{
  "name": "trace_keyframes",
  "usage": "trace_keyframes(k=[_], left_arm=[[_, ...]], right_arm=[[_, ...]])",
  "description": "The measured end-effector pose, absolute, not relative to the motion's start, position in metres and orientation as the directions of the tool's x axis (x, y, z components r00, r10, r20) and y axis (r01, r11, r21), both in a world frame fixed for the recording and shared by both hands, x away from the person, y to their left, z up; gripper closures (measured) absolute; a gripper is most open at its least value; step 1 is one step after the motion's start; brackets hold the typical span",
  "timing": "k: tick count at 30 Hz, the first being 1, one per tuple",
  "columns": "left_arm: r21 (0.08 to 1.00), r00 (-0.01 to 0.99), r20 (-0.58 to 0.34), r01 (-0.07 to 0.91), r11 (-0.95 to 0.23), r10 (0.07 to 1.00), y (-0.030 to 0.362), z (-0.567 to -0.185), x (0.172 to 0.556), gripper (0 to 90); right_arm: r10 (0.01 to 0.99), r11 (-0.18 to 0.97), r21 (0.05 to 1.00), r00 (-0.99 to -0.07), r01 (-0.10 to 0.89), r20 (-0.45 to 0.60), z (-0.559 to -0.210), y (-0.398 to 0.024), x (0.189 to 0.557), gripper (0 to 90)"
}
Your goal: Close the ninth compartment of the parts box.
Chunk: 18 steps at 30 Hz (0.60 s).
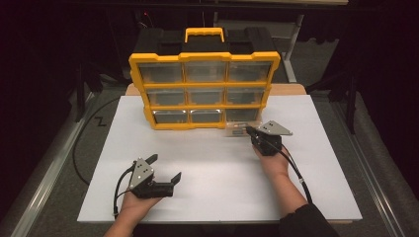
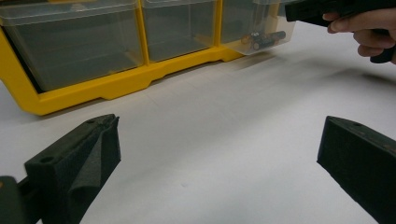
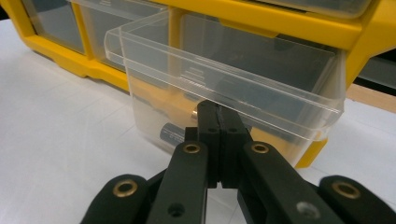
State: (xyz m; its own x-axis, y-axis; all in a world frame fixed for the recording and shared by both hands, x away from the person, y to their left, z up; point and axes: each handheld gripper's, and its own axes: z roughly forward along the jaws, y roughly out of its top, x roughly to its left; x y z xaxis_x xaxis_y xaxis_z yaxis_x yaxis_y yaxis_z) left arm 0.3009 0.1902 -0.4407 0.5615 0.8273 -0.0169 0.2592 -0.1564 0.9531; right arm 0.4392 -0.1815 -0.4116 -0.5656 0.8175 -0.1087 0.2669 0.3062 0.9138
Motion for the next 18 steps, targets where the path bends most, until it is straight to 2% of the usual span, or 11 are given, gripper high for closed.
trace_keyframes(k=[18], left_arm=[[0.951, 0.563, -0.021, 0.267, -0.158, 0.826, 0.190, -0.442, 0.301, 0.3]], right_arm=[[0.844, 0.318, 0.902, -0.521, 0.293, -0.129, -0.408, -0.165, 0.472, 90.0]])
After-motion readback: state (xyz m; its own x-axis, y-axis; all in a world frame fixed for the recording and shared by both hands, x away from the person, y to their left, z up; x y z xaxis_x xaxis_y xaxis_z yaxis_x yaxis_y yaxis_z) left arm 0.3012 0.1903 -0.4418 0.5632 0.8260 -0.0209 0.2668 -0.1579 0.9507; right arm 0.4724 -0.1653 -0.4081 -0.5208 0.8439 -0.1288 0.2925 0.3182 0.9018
